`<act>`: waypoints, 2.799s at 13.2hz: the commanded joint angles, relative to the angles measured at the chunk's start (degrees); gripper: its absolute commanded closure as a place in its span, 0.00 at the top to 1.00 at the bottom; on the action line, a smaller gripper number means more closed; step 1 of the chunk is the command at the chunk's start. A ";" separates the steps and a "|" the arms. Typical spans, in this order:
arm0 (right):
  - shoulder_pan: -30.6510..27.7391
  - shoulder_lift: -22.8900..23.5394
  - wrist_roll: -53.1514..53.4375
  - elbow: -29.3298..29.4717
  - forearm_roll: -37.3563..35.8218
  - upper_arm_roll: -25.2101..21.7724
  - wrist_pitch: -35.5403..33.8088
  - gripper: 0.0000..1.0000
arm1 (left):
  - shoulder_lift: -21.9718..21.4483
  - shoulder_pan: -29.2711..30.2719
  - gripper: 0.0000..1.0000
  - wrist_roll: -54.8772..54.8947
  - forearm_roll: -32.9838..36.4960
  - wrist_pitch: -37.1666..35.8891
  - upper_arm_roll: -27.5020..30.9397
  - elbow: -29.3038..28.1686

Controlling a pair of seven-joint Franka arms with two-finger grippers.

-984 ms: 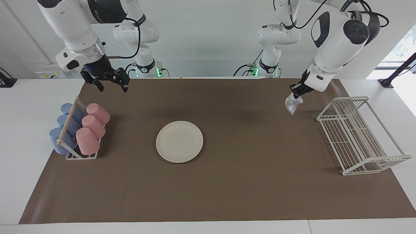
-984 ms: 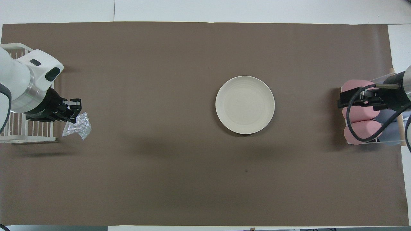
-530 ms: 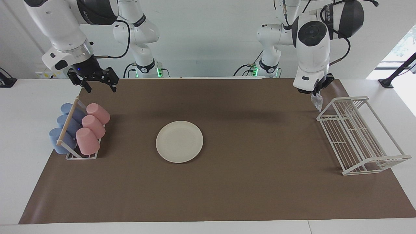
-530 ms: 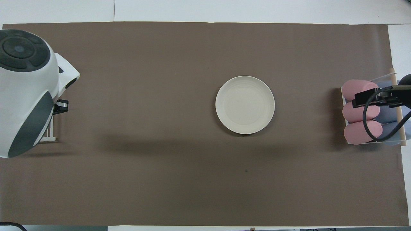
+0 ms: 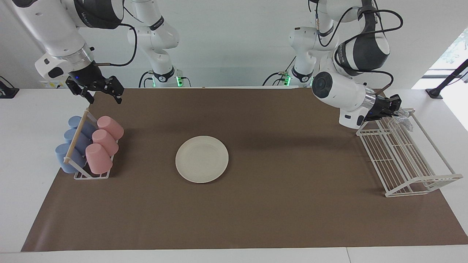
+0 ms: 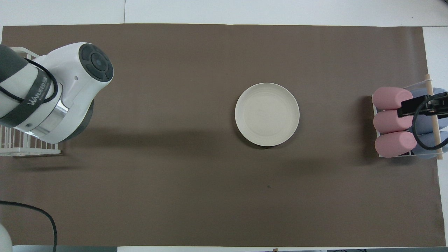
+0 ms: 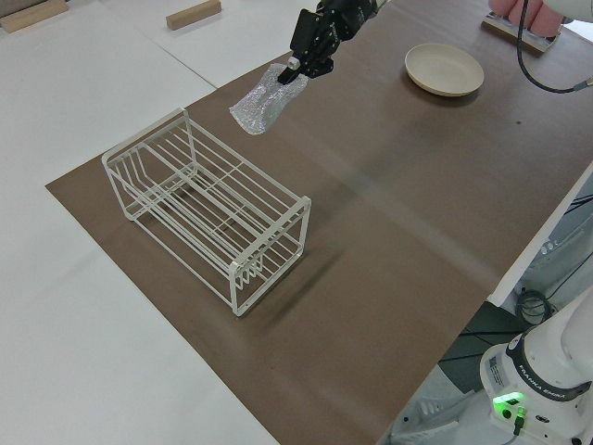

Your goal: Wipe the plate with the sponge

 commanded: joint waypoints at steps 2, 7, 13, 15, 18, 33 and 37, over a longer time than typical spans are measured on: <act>-0.60 0.38 -1.06 1.09 -0.50 0.73 -0.80 1.00 | 9.49 0.34 0.00 -11.06 7.48 0.15 0.47 1.87; -0.16 0.56 -1.14 1.36 -1.46 0.73 -1.06 1.00 | 10.57 3.59 0.00 -20.32 9.15 3.92 0.38 -1.10; 0.02 0.65 -1.05 1.53 -1.55 1.08 -0.97 1.00 | 9.95 3.77 0.00 -23.33 5.64 6.12 0.21 -3.66; -0.07 0.65 -1.05 1.62 -1.64 1.08 -1.23 1.00 | 10.04 3.77 0.24 -23.33 4.51 7.09 0.29 -3.23; 0.02 0.65 -1.14 1.62 -2.68 1.08 -1.32 1.00 | 10.04 3.77 1.00 -23.33 4.32 7.18 0.29 -2.96; 0.11 0.65 -0.97 1.88 -2.87 1.35 -1.24 1.00 | -3.12 10.97 1.00 0.03 -40.89 7.44 0.91 10.75; 0.20 0.65 -0.97 2.06 -2.87 1.43 -1.32 1.00 | -10.33 14.93 1.00 6.19 -62.26 -0.09 1.09 8.74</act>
